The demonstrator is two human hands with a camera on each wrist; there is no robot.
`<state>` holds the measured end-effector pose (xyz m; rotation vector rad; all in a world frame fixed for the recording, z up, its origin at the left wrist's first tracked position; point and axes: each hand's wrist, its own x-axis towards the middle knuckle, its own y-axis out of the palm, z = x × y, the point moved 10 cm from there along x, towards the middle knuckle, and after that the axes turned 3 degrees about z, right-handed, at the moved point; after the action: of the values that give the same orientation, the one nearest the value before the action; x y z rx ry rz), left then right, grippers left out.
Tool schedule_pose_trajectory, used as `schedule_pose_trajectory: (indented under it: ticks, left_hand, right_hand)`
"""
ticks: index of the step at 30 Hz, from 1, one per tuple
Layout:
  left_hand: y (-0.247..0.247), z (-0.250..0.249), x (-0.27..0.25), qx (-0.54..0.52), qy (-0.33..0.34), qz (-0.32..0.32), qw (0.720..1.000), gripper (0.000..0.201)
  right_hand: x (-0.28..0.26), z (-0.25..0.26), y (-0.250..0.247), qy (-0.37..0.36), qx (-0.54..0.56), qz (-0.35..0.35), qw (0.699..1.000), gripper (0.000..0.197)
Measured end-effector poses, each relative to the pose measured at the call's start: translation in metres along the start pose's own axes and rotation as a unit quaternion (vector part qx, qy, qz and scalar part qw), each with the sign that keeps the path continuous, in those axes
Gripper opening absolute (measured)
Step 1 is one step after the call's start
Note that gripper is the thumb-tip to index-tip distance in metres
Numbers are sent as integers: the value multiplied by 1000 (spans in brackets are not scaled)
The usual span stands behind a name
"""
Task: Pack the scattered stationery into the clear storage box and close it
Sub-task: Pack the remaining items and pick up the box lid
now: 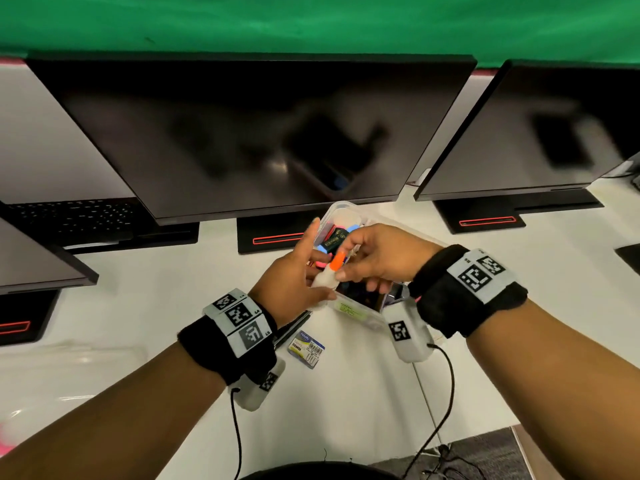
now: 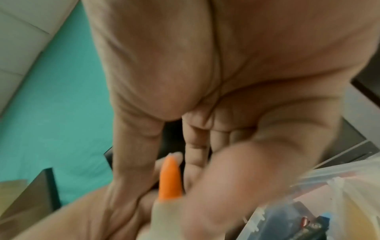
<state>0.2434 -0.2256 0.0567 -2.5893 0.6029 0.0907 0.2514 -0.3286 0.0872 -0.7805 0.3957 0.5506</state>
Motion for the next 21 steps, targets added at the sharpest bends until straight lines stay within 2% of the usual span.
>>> schedule_pose_trajectory:
  ticks: [3,6,8,10,12,14,15,18,21]
  left_hand:
    - [3,-13,4,-22,39,-14,999,117]
    - [10,-18,3,-32,56,-5,998,120]
    - [13,-19,0,0,55,5,998,117]
    - [4,-15,-3,61,60,-14,996,94]
    - [-11,1,-5,107,62,-46,991,57]
    - [-28,32,-6,136,33,-72,988,28]
    - [-37,51,-6,153,9,-82,985,21]
    - [-54,112,-12,236,-89,-51,966,19]
    - [-62,166,-29,273,-197,22,941,26]
  right_hand:
    - [0,9,7,-43,5,-23,999,22]
    - [-7,5,3,-43,-21,-44,998,9]
    - [-17,1,-16,-39,-48,-74,995,5]
    - [-27,-6,-46,-17,-136,-133,982,8]
    - [-34,-17,-69,31,-264,-160,951,8]
    - [-30,-39,-68,93,-331,-120,931,8]
    - [-25,-52,-59,119,-346,-82,927,11]
    - [-7,-85,-30,168,-396,11,903,1]
    - [12,-115,-12,200,-391,58,897,24]
